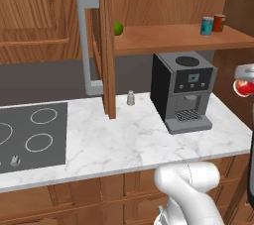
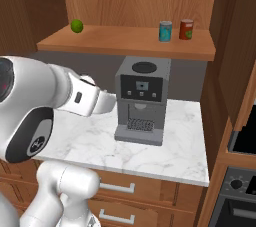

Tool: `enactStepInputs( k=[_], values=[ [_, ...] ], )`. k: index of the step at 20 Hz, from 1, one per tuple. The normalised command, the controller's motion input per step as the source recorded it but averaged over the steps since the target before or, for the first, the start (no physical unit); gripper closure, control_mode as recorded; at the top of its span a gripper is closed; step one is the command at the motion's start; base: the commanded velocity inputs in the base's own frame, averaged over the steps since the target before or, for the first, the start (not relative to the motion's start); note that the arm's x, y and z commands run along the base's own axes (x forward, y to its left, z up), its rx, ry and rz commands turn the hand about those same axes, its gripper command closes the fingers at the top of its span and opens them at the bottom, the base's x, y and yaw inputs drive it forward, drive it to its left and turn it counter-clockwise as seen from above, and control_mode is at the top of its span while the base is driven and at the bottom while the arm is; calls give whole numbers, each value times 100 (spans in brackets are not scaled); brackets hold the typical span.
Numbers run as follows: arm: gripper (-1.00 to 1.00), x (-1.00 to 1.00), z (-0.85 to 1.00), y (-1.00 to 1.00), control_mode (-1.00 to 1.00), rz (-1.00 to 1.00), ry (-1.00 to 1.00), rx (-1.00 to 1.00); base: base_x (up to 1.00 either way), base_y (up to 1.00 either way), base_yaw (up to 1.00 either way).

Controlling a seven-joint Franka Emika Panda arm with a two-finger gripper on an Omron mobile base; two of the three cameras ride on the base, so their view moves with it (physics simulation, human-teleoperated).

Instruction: Pick the cans from the counter and place them in their designated side in the cabinet.

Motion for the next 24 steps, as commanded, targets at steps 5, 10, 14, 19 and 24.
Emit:
enactStepInputs(
  k=[5, 10, 14, 19, 24],
  values=[
    [100, -7, 20, 6, -100, -1, -10, 0, 0, 0, 0],
    [100, -1, 18, 4, -100, 0, -8, 0, 0, 0, 0],
    [100, 0, 18, 4, -100, 0, -5, 0, 0, 0, 0],
    [100, 0, 17, 5, -100, 0, -4, 0, 0, 0, 0],
    [100, 0, 13, 4, -100, -1, -4, 0, 0, 0, 0]
  ],
)
